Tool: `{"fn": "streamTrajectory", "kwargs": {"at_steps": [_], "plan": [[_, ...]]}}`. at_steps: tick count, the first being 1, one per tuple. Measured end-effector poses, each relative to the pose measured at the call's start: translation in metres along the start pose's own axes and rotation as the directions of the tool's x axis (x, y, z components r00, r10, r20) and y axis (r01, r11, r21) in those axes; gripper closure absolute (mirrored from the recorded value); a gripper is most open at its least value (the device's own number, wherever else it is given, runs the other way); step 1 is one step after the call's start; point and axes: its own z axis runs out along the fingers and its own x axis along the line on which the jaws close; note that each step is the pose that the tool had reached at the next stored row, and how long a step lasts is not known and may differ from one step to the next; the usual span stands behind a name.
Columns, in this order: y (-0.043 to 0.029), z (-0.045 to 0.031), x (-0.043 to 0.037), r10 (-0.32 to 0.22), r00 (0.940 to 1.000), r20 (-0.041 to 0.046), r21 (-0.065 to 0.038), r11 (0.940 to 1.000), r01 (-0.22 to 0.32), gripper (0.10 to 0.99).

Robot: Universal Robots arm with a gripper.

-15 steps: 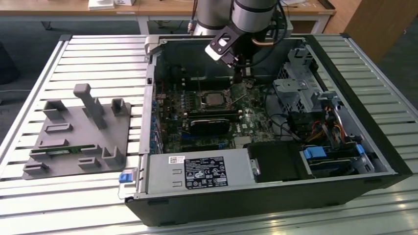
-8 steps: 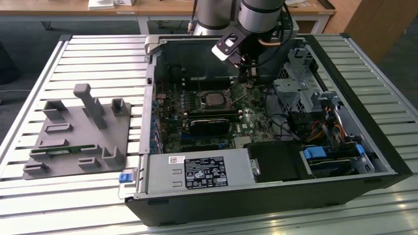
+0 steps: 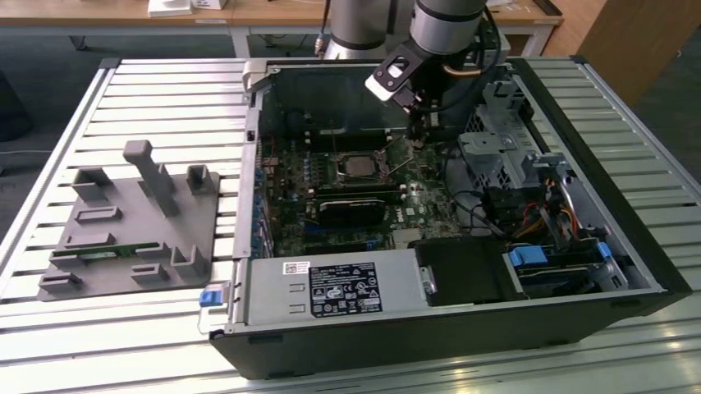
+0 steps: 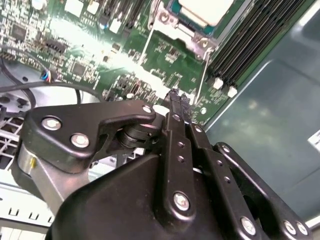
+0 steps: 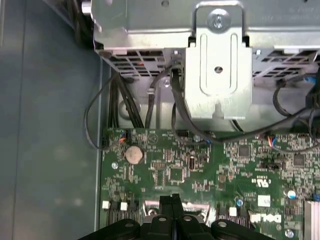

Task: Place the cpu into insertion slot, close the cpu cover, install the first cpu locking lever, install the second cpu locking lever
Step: 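Close the cpu cover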

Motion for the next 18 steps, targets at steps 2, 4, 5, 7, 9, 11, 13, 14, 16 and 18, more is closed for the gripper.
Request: {"fn": "streamTrajectory", "kwargs": {"at_steps": [2, 4, 5, 7, 9, 11, 13, 14, 16, 18], "plan": [[0.0037, 0.0004, 0.0002, 0.000, 1.0000, 0.0001, 0.000, 1.0000, 0.000, 0.969], [0.0060, 0.0008, 0.0004, 0.000, 1.0000, 0.0003, 0.000, 1.0000, 0.000, 0.969], [0.0070, 0.0011, 0.0003, 0.000, 1.0000, 0.0004, 0.000, 1.0000, 0.000, 0.969], [0.0092, 0.0016, 0.0003, 0.000, 1.0000, 0.0007, 0.000, 1.0000, 0.000, 0.969], [0.0118, 0.0022, 0.0002, 0.000, 1.0000, 0.0012, 0.000, 1.0000, 0.000, 0.969], [0.0145, 0.0032, 0.0002, 0.000, 1.0000, 0.0016, 0.000, 1.0000, 0.000, 0.969], [0.0162, 0.0049, -0.0001, 0.000, 1.0000, 0.0018, 0.001, 1.0000, 0.000, 0.969], [0.0166, 0.0063, -0.0002, 0.000, 1.0000, 0.0018, 0.001, 1.0000, 0.000, 0.969], [0.0172, 0.0096, -0.0006, 0.000, 1.0000, 0.0019, 0.001, 1.0000, 0.000, 0.969], [0.0173, 0.0131, -0.0010, 0.000, 1.0000, 0.0018, 0.002, 1.0000, 0.000, 0.969]]}}
